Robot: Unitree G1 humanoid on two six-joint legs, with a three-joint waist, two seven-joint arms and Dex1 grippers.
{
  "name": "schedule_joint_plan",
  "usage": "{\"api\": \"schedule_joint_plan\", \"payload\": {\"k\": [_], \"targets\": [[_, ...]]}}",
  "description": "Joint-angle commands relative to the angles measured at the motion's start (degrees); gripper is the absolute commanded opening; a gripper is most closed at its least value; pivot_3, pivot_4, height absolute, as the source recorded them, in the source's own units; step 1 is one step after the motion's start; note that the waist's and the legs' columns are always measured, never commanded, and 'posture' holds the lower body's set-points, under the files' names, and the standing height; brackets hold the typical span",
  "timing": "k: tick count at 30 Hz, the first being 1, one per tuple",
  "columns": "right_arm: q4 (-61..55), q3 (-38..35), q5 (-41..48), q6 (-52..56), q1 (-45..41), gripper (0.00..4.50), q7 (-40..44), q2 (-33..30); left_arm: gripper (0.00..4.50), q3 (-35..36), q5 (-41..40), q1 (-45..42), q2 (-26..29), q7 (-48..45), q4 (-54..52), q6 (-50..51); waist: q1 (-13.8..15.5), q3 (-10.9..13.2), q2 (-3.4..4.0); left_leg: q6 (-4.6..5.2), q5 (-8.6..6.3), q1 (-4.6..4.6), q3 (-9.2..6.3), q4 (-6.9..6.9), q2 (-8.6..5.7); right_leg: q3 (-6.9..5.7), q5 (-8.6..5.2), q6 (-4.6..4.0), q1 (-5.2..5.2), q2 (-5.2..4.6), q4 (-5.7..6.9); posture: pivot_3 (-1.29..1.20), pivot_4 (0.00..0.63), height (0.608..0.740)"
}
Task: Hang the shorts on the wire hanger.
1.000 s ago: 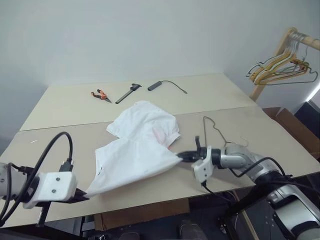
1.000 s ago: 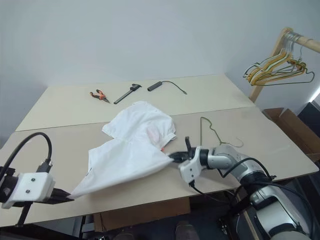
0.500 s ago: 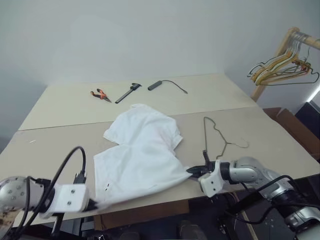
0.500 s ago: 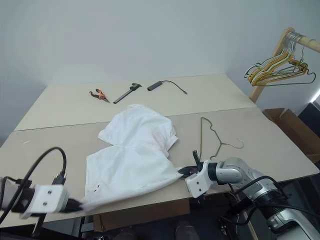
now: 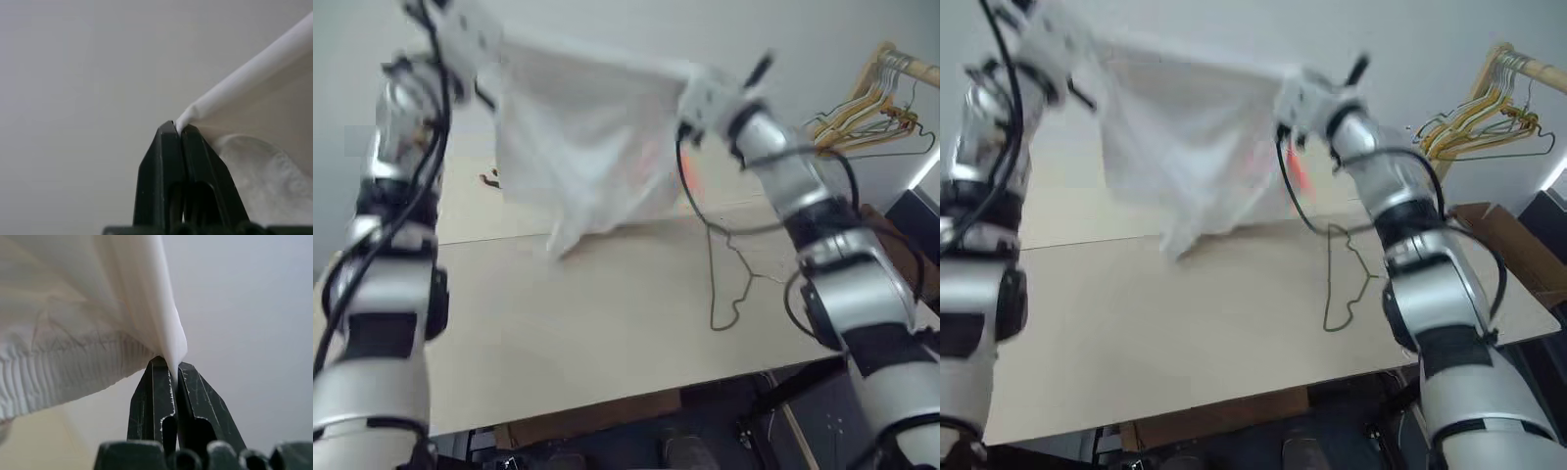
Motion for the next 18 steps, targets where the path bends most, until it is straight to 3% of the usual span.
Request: {"api": "schedule_joint_plan", "payload": {"k": [1, 2, 5, 9, 11, 14, 18], "targets": [[5.58, -4.64, 0.62, -6.20, -1.37, 0.00, -13.83, -2.59, 0.02, 1.10, 4.41, -7.54, 4.89, 20.55, 9.08, -9.69, -0.06, -0.19, -0.02, -0.33, 0.09, -0.51, 0.10, -0.22, -0.05, 0.10, 0.00, 0.00, -0.70, -0.08, 0.02, -0.02, 0.000, 0.740], [6.03, -4.29, 0.48, -8.33, -1.10, 0.00, -14.50, -2.69, 0.02, 0.49, 5.23, -8.56, 5.13, 22.31, 10.10, -11.54, -0.11, -0.22, -0.01, -0.37, 0.11, -0.82, 0.25, -0.33, -0.09, 0.10, 0.00, 0.01, -1.15, -0.16, 0.15, -0.02, 0.000, 0.740], [4.64, -0.14, -2.55, -18.13, 5.55, 0.00, -12.15, -5.32, 0.02, -1.46, 7.36, -6.84, 6.64, 22.70, 10.60, -21.71, 0.01, -0.25, 0.00, -0.22, -0.04, -0.78, 0.42, -0.63, -0.34, -0.19, -0.04, 0.07, -1.22, -0.46, 0.13, -0.03, 0.000, 0.740], [3.17, 4.41, -4.79, -29.34, 13.94, 0.00, -3.30, -9.99, 0.02, 0.56, -0.78, 3.20, 6.59, 0.99, 8.69, -37.01, 0.30, -0.26, 0.01, 0.27, -0.15, -0.84, 0.51, -0.43, -0.98, -0.21, 0.03, 0.76, -0.74, -1.08, -0.58, -0.03, 0.000, 0.740], [2.77, 7.33, -6.01, -35.91, 18.05, 0.00, 2.29, -12.63, 0.02, 1.00, -8.96, 13.47, 7.13, -14.85, 3.10, -41.70, -0.04, -0.22, 0.07, 0.45, -0.18, -0.99, 0.54, 0.02, -1.04, -0.21, 0.12, 0.97, -0.49, -1.12, -0.92, -0.03, 0.000, 0.740], [2.28, 10.01, -5.28, -43.02, 23.16, 0.00, 11.23, -14.85, 0.02, 1.07, -25.19, 33.72, 10.06, -34.90, -16.14, -36.55, -1.71, -0.24, 0.17, 0.77, -0.34, -0.72, 0.52, 0.37, -0.99, -0.20, 0.24, 1.15, 0.13, -1.09, -1.20, -0.03, 0.000, 0.740], [0.75, 11.50, -1.93, -48.89, 28.53, 0.00, 21.08, -15.10, 0.02, 3.23, -42.38, 65.36, 22.55, -47.94, -52.40, -15.47, -5.83, -0.25, 0.16, 1.21, -0.59, -0.69, 0.08, 0.51, -0.78, 0.04, 0.31, 1.19, 0.17, -0.97, -1.07, -0.01, 0.000, 0.740]]}}
